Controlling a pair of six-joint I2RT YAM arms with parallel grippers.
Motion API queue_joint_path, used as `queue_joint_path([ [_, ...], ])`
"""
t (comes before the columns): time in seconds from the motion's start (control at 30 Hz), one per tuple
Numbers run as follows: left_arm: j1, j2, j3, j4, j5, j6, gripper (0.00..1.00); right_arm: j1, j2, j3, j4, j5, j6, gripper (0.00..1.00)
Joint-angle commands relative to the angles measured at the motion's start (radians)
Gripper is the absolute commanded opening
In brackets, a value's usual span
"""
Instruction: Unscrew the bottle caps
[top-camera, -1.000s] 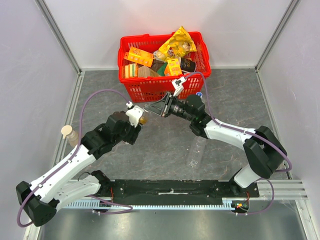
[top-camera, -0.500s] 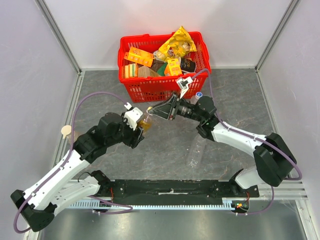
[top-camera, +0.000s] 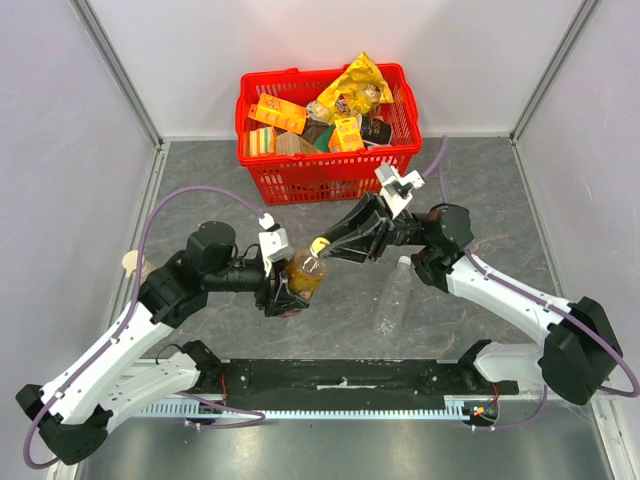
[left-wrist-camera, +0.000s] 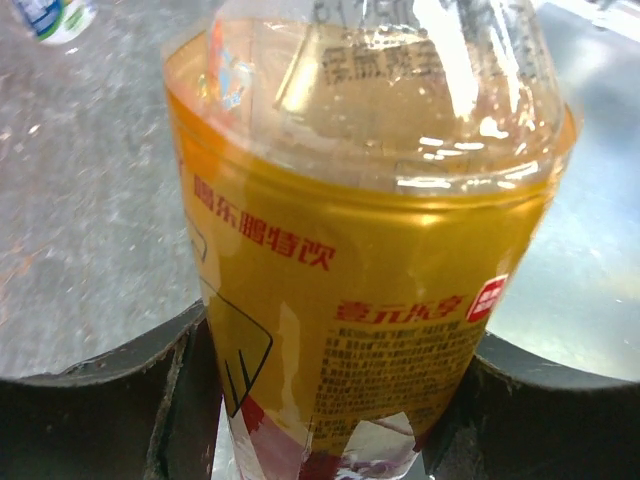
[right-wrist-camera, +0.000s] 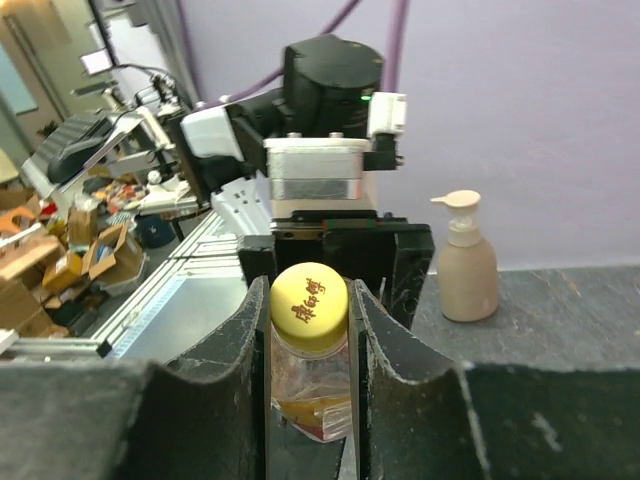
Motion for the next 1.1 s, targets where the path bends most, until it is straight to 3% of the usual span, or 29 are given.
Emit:
queue_joint_path([
  [0.0,-0.001,-0.01,0.034,0.088,0.203,0.022,0.38,0.023,-0.062,-0.003,0.098,-0.147,0.017,0.0],
  [0.33,-0.001,0.016,0.035,0.176,0.425,-0.023,0.38,0.037,-0.111,-0.015,0.16,-0.198,0.043,0.01],
  [0.5,-0.002,0.028,0.026,0.178,0.424,-0.029,0.38,0.039,-0.117,-0.013,0.164,-0.184,0.052,0.11],
  [0.53,-0.002,0.028,0.023,0.178,0.422,-0.03,0.38,0.039,-0.117,-0.012,0.164,-0.18,0.052,0.15],
  [0.6,-0.001,0.03,0.015,0.178,0.41,-0.03,0.38,0.039,-0.119,-0.012,0.163,-0.161,0.055,0.33],
  [0.7,-0.001,0.027,0.003,0.173,0.383,-0.026,0.38,0.039,-0.125,-0.015,0.161,-0.141,0.058,0.82],
  [0.77,-0.001,0.025,-0.005,0.165,0.354,-0.023,0.38,0.037,-0.131,-0.016,0.158,-0.132,0.058,0.98],
  [1.07,-0.002,0.027,-0.032,0.119,0.257,0.002,0.37,0.033,-0.146,0.005,0.053,-0.059,0.018,0.98],
])
